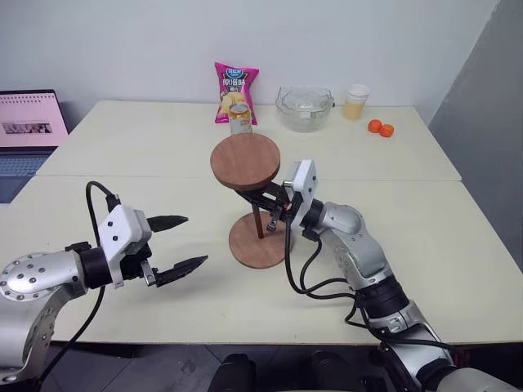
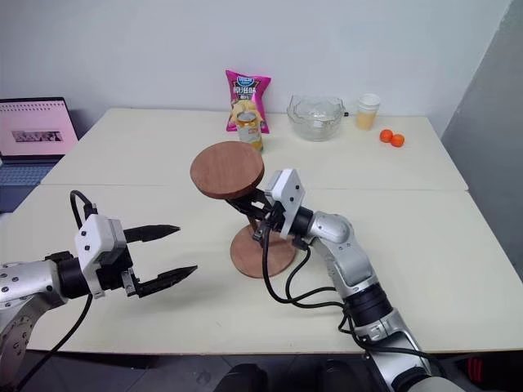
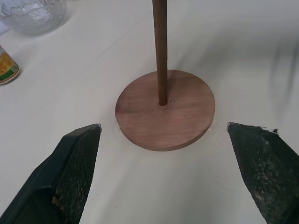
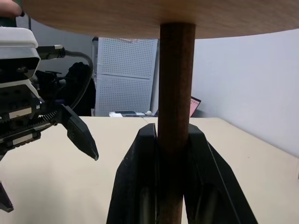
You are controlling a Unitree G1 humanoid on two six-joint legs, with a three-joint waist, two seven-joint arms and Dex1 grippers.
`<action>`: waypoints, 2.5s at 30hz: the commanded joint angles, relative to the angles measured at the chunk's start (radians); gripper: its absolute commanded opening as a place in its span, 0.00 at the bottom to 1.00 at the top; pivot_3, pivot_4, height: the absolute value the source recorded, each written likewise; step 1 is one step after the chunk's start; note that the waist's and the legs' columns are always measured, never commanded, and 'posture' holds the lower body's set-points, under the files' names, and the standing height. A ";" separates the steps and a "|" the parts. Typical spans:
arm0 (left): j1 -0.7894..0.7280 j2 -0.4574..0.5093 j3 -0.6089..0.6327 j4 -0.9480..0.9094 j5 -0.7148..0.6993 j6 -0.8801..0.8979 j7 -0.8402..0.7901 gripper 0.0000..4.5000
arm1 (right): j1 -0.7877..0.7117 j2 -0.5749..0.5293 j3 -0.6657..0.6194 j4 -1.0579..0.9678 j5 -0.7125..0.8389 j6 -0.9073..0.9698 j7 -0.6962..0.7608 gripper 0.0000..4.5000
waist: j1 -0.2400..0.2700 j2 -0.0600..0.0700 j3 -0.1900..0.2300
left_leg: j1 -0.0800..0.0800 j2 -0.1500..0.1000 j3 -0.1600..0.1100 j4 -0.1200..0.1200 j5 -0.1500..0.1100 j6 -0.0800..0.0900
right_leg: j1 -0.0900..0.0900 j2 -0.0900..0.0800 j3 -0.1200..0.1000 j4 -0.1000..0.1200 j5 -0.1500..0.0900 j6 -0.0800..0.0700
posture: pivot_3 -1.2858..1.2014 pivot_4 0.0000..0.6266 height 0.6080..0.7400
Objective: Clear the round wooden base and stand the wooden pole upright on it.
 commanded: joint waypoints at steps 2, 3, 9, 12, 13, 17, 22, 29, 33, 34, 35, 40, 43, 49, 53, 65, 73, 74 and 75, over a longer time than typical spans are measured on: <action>-0.003 0.048 -0.003 -0.021 -0.033 0.051 -0.022 1.00 | 0.056 -0.064 0.005 0.133 -0.077 0.116 -0.042 0.06 | 0.000 0.000 0.000 | 0.000 0.000 0.000 0.000 0.000 0.000 | 0.000 0.000 0.000 0.000 0.000 0.000 | 0.52 0.24 1.00; -0.008 0.050 -0.006 -0.020 -0.032 0.054 -0.020 1.00 | 0.057 -0.068 0.007 0.136 -0.080 0.117 -0.044 0.06 | 0.000 0.000 0.000 | 0.000 0.000 0.000 0.000 0.000 0.000 | 0.000 0.000 0.000 0.000 0.000 0.000 | 0.52 0.24 1.00; -0.042 0.044 -0.042 -0.022 -0.027 0.077 -0.001 1.00 | 0.054 -0.066 0.021 0.150 -0.095 0.120 -0.070 0.06 | 0.001 0.000 0.000 | 0.000 0.000 0.000 -0.001 0.000 0.000 | 0.000 0.000 0.000 -0.001 -0.001 0.000 | 0.52 0.24 1.00; -0.048 0.045 -0.057 -0.014 -0.011 0.071 0.004 1.00 | 0.053 -0.065 0.029 0.171 -0.111 0.116 -0.092 0.06 | 0.001 0.000 0.000 | 0.000 0.000 0.000 -0.001 0.000 0.000 | 0.000 0.000 0.000 -0.001 -0.001 -0.001 | 0.52 0.24 1.00; -0.049 0.046 -0.059 -0.012 -0.010 0.069 0.004 1.00 | 0.056 -0.069 0.031 0.175 -0.112 0.113 -0.094 0.06 | 0.001 0.000 0.000 | 0.000 0.000 0.000 -0.001 0.000 0.000 | 0.000 -0.001 0.000 -0.001 -0.001 -0.001 | 0.52 0.24 1.00; -0.053 0.050 -0.056 -0.002 -0.006 0.067 0.002 1.00 | 0.070 -0.095 0.035 0.174 -0.110 0.138 -0.100 0.06 | 0.001 0.001 0.000 | 0.000 0.000 0.000 -0.002 0.000 0.000 | 0.000 -0.001 0.000 -0.002 -0.002 -0.002 | 0.52 0.24 1.00; -0.055 0.048 -0.058 0.003 0.001 0.060 0.002 1.00 | 0.059 -0.090 0.029 0.193 -0.106 0.181 -0.135 0.06 | 0.004 0.003 -0.003 | 0.000 0.000 0.000 -0.002 0.000 0.000 | 0.000 -0.001 0.000 -0.003 -0.003 -0.005 | 0.52 0.24 1.00; -0.059 0.048 -0.062 0.009 0.008 0.053 -0.001 1.00 | 0.070 -0.099 0.049 0.199 -0.110 0.225 -0.151 0.06 | 0.006 0.005 -0.005 | 0.001 0.000 -0.001 -0.007 0.000 0.001 | 0.002 -0.001 0.000 -0.010 -0.003 -0.004 | 0.52 0.24 1.00; -0.061 0.046 -0.064 0.012 0.011 0.051 -0.002 1.00 | 0.077 -0.097 0.052 0.183 -0.102 0.228 -0.147 0.06 | 0.006 0.007 -0.007 | 0.001 0.000 -0.001 -0.008 0.000 0.001 | 0.003 -0.001 0.000 -0.011 -0.003 -0.004 | 0.52 0.24 1.00; -0.061 0.045 -0.064 0.013 0.012 0.048 -0.003 1.00 | 0.077 -0.091 0.051 0.168 -0.100 0.222 -0.150 0.06 | 0.006 0.007 -0.008 | 0.001 0.000 -0.001 -0.008 0.000 0.001 | 0.003 -0.001 0.000 -0.012 -0.003 -0.004 | 0.52 0.24 1.00; -0.062 0.045 -0.065 0.015 0.014 0.047 -0.003 1.00 | 0.073 -0.087 0.051 0.153 -0.097 0.210 -0.147 0.06 | 0.006 0.008 -0.008 | 0.001 0.000 -0.001 -0.009 0.000 0.001 | 0.003 -0.001 0.000 -0.012 -0.003 -0.004 | 0.52 0.24 1.00; -0.063 0.046 -0.067 0.019 0.016 0.039 -0.003 1.00 | 0.073 -0.078 0.050 0.081 -0.060 0.225 -0.122 0.06 | 0.007 0.008 -0.008 | 0.001 0.000 -0.001 -0.012 0.000 0.001 | 0.002 -0.001 0.000 -0.014 -0.003 -0.004 | 0.52 0.24 1.00; -0.062 0.045 -0.069 0.021 0.019 0.034 -0.004 1.00 | 0.084 -0.078 0.057 0.037 -0.058 0.234 -0.119 0.06 | 0.007 0.008 -0.008 | 0.001 0.000 -0.001 -0.013 0.000 0.001 | 0.002 -0.001 0.000 -0.014 -0.003 -0.004 | 0.52 0.24 1.00; -0.060 0.041 -0.079 0.032 0.037 0.012 -0.002 1.00 | 0.093 -0.063 0.045 -0.027 -0.040 0.249 -0.129 0.31 | 0.008 0.001 0.000 | -0.003 0.000 -0.001 -0.015 0.000 0.001 | -0.001 -0.002 -0.002 -0.017 -0.001 -0.001 | 0.52 0.24 1.00; -0.064 0.037 -0.081 0.038 0.044 -0.001 0.001 1.00 | 0.100 -0.049 0.033 -0.058 -0.028 0.258 -0.111 0.52 | -0.008 -0.001 0.010 | -0.037 0.000 0.000 -0.010 0.002 0.000 | -0.029 -0.001 -0.001 -0.012 0.011 -0.004 | 0.52 0.24 1.00; -0.103 0.027 -0.068 0.034 0.043 0.005 0.043 1.00 | 0.134 -0.130 0.018 -0.225 0.002 0.317 -0.017 1.00 | -0.029 -0.002 0.011 | -0.043 0.001 0.000 -0.010 0.004 -0.002 | -0.034 0.001 -0.002 -0.012 0.009 -0.002 | 0.52 0.24 1.00; -0.107 0.061 -0.068 0.023 0.098 0.041 0.102 1.00 | 0.118 -0.312 -0.060 -0.349 0.043 0.387 0.080 1.00 | -0.028 -0.004 0.015 | -0.042 0.001 -0.001 -0.007 0.004 -0.002 | -0.034 0.002 -0.002 -0.009 0.011 0.000 | 0.52 0.24 1.00; -0.103 0.063 -0.058 0.024 0.094 0.043 0.100 1.00 | 0.123 -0.358 -0.084 -0.373 0.067 0.402 0.114 1.00 | -0.028 -0.004 0.015 | -0.042 0.001 -0.001 -0.007 0.004 -0.002 | -0.034 0.002 -0.002 -0.009 0.011 0.000 | 0.52 0.24 1.00; -0.099 0.065 -0.048 0.026 0.091 0.045 0.097 1.00 | 0.127 -0.396 -0.108 -0.391 0.091 0.416 0.141 1.00 | -0.028 -0.004 0.015 | -0.043 0.001 -0.001 -0.006 0.004 -0.002 | -0.033 0.002 -0.002 -0.009 0.011 0.000 | 0.52 0.24 1.00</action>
